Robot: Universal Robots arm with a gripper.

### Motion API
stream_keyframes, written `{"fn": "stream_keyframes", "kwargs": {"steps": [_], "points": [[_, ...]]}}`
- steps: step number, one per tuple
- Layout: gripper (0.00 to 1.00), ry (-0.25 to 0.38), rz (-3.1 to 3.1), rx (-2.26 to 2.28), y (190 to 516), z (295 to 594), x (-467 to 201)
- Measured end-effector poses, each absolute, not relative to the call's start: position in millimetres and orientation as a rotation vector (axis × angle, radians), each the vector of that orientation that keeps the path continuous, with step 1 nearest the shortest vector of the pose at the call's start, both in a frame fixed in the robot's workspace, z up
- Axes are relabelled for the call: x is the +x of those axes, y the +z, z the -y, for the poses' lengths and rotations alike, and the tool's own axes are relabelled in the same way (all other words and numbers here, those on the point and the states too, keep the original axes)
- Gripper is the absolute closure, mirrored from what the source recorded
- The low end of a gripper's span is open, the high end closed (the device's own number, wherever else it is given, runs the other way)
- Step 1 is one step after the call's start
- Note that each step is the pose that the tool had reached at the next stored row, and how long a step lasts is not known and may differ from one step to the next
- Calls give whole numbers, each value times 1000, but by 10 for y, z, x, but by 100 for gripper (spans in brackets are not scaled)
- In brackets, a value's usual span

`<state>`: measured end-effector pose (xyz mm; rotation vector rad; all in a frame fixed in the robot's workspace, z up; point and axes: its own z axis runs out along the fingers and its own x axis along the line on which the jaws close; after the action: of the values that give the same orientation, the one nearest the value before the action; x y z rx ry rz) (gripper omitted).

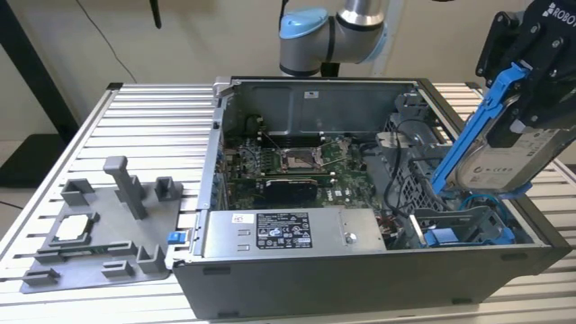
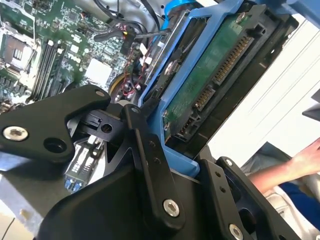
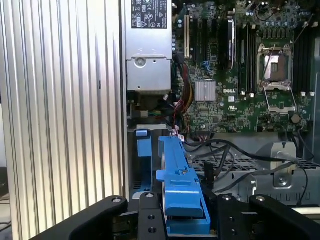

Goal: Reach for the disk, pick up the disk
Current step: 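Pick up the disk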

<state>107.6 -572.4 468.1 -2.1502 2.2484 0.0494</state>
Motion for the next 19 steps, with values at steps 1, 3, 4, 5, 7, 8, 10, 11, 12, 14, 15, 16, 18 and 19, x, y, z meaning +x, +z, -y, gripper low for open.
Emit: {"fn": "stream_keyframes", "kwargs": {"steps": [1, 3, 4, 5, 7, 8, 10, 11, 12, 14, 15, 16, 18, 19], "points": [[100, 49, -2248, -2150, 4665, 5731, 1076], [100, 49, -2248, -2150, 4632, 5746, 1076], [100, 49, -2248, -2150, 4618, 5753, 1076], [100, 49, -2248, -2150, 4606, 5759, 1076], [100, 49, -2246, -2152, 4584, 5774, 1076], [100, 49, -2244, -2154, 4573, 5782, 1076], [100, 49, -2236, -2162, 4553, 5801, 1076], [100, 49, -2232, -2167, 4543, 5810, 1076], [100, 49, -2229, -2170, 4535, 5817, 1073], [100, 49, -2225, -2174, 4522, 5826, 1054], [100, 49, -2224, -2176, 4516, 5829, 1041], [100, 49, -2221, -2178, 4508, 5834, 1031], [100, 49, -2215, -2185, 4498, 5843, 1026], [100, 50, -2211, -2189, 4492, 5846, 1025]]}}
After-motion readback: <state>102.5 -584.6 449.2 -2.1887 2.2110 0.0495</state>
